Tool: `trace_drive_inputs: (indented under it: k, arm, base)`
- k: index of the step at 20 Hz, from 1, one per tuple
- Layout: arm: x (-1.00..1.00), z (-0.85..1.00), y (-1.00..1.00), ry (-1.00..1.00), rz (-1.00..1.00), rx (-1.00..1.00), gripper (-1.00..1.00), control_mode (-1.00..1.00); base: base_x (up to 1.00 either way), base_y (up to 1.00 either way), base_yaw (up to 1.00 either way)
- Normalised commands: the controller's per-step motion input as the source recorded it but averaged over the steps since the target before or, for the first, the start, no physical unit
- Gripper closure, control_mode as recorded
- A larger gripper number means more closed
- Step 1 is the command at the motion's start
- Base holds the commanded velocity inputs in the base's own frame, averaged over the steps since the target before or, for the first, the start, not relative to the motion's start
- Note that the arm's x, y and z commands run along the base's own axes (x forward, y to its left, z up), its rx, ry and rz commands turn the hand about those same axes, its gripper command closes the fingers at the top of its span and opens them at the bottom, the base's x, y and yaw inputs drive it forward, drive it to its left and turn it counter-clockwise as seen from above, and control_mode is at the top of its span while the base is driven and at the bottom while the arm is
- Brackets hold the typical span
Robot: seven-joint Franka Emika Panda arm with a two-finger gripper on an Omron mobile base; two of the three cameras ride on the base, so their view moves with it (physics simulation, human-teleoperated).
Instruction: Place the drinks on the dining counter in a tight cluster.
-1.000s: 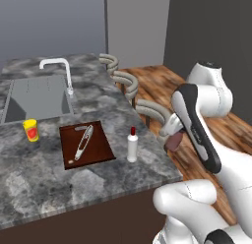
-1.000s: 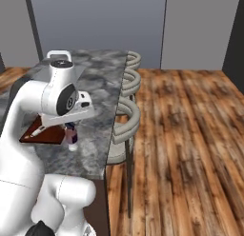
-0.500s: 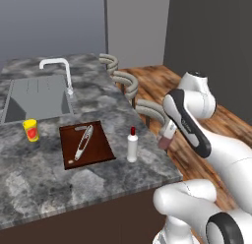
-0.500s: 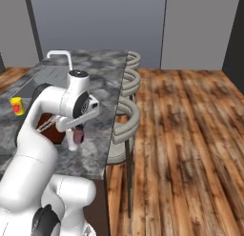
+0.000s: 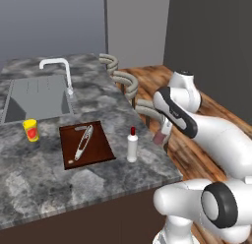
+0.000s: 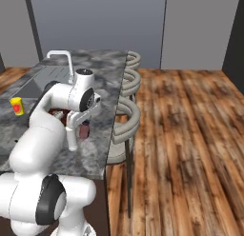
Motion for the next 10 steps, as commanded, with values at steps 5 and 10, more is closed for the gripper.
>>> trace_drive_inputs:
  k: [5, 10]
  arm:
    - [0.58, -0.22, 0.0, -0.01, 0.16, -0.07, 1.0, -1.0]
    - [0.32, -0.18, 0.0, 0.0, 0.19, -0.01, 1.0, -1.0]
  base:
    - [0.0, 0.0, 0.0]
    - [0.0, 0.0, 0.0]
